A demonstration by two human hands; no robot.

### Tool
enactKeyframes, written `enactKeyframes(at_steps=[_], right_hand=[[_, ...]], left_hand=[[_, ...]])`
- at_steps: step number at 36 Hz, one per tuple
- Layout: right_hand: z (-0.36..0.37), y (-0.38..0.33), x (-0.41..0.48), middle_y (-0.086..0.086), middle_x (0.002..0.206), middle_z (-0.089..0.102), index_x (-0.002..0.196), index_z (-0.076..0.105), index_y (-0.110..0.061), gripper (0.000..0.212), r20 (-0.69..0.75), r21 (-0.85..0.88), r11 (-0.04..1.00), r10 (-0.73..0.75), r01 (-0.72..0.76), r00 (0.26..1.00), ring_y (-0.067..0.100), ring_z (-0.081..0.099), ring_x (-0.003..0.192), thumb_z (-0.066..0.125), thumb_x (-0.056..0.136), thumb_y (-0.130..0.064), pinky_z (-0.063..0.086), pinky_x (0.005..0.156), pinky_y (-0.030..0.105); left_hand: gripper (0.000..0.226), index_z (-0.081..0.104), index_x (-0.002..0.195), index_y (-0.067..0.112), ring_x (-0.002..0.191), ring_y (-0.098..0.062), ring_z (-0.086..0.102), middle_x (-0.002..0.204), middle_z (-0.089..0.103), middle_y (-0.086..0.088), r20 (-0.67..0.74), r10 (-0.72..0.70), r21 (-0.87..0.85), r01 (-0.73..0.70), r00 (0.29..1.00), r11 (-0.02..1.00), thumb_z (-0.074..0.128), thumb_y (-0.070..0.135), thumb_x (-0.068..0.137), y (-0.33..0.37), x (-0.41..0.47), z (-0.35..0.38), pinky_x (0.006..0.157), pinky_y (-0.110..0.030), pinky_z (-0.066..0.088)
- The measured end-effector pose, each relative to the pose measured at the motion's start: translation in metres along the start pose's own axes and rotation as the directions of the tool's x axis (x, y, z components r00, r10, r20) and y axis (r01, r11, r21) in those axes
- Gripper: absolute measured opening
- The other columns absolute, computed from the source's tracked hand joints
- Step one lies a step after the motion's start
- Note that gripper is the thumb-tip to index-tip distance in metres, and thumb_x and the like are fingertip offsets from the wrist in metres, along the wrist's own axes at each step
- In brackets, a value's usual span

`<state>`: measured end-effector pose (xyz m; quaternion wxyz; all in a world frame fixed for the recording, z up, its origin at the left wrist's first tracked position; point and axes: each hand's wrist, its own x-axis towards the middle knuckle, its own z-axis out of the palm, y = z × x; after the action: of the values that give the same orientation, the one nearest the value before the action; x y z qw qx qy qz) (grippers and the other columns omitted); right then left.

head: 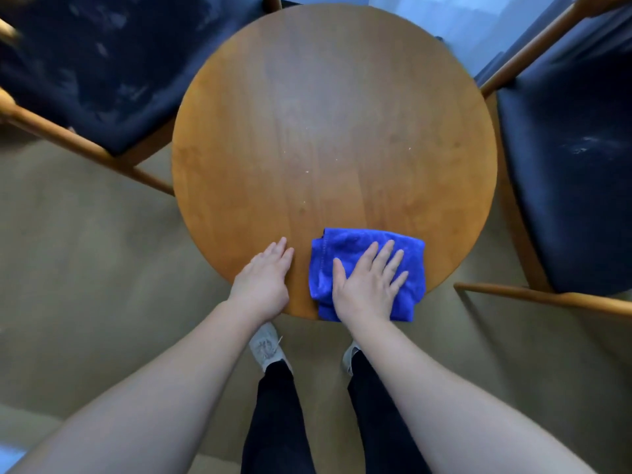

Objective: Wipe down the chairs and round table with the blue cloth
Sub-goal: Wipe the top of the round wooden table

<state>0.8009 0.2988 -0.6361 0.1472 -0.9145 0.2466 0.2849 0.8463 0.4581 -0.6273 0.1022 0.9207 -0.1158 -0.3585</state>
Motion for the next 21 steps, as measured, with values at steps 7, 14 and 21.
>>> enactKeyframes(at_steps=[7,14,21], right_hand=[[0.002,0.038,0.029,0.021,0.157,0.021,0.147,0.031,0.001,0.086,0.031,-0.270,0.872,-0.416,0.408,0.909,0.043,0.017,0.144,0.031,0.087,-0.062,0.003,0.114,0.057],[-0.037,0.071,0.041,0.008,0.161,0.008,0.150,0.029,-0.011,0.078,0.175,-0.347,0.657,-0.656,0.669,0.734,0.035,-0.002,0.147,0.045,0.078,-0.037,0.002,0.117,0.058],[0.005,-0.007,0.011,0.017,0.161,-0.008,0.154,0.006,-0.008,0.075,-0.098,0.070,0.993,0.104,-0.097,0.990,0.034,-0.010,0.148,0.027,0.098,-0.053,-0.001,0.118,0.053]], left_hand=[[0.078,0.012,0.151,0.020,0.145,-0.012,0.001,0.159,-0.007,0.001,0.049,0.084,0.001,-0.084,0.995,0.996,0.040,0.005,0.080,-0.014,0.003,0.006,0.117,-0.031,0.012],[0.079,0.005,0.151,0.021,0.145,-0.012,-0.002,0.158,-0.010,0.001,0.082,0.141,0.038,-0.144,0.987,0.989,0.041,0.009,0.082,-0.020,0.003,-0.001,0.118,-0.030,0.007],[0.079,0.005,0.151,0.023,0.145,-0.011,-0.002,0.158,-0.009,0.003,0.048,0.169,0.023,-0.170,0.985,0.985,0.043,0.010,0.083,-0.024,0.003,0.001,0.117,-0.030,0.003]])
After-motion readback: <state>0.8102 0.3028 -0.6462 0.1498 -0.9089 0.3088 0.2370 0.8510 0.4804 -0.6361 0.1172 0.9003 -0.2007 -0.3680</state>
